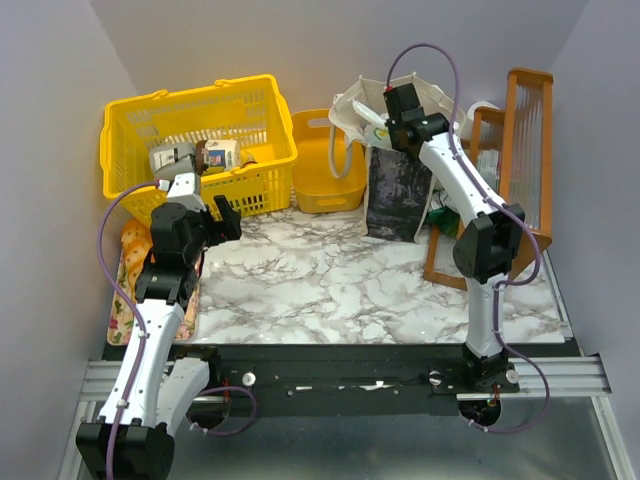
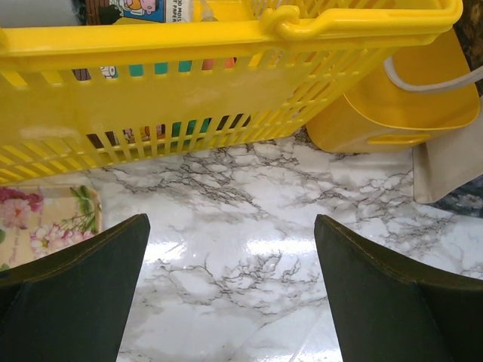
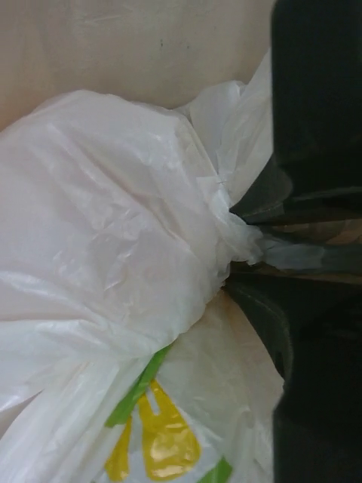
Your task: Place the mixed food into the grocery bags and tie them
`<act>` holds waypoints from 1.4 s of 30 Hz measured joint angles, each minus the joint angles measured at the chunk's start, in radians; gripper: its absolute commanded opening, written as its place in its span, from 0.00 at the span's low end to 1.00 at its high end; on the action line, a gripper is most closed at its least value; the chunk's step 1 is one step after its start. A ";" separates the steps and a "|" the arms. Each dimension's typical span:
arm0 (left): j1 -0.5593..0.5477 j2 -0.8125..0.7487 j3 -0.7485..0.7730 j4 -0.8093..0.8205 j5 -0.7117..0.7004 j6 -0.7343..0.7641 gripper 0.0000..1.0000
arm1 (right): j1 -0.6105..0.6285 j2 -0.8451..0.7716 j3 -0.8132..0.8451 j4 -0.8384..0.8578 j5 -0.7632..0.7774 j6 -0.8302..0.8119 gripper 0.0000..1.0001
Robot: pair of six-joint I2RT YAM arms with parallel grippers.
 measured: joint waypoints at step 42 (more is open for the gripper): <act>-0.002 -0.012 0.150 0.072 -0.135 -0.074 0.99 | -0.103 -1.379 -1.218 0.783 -0.175 0.106 1.00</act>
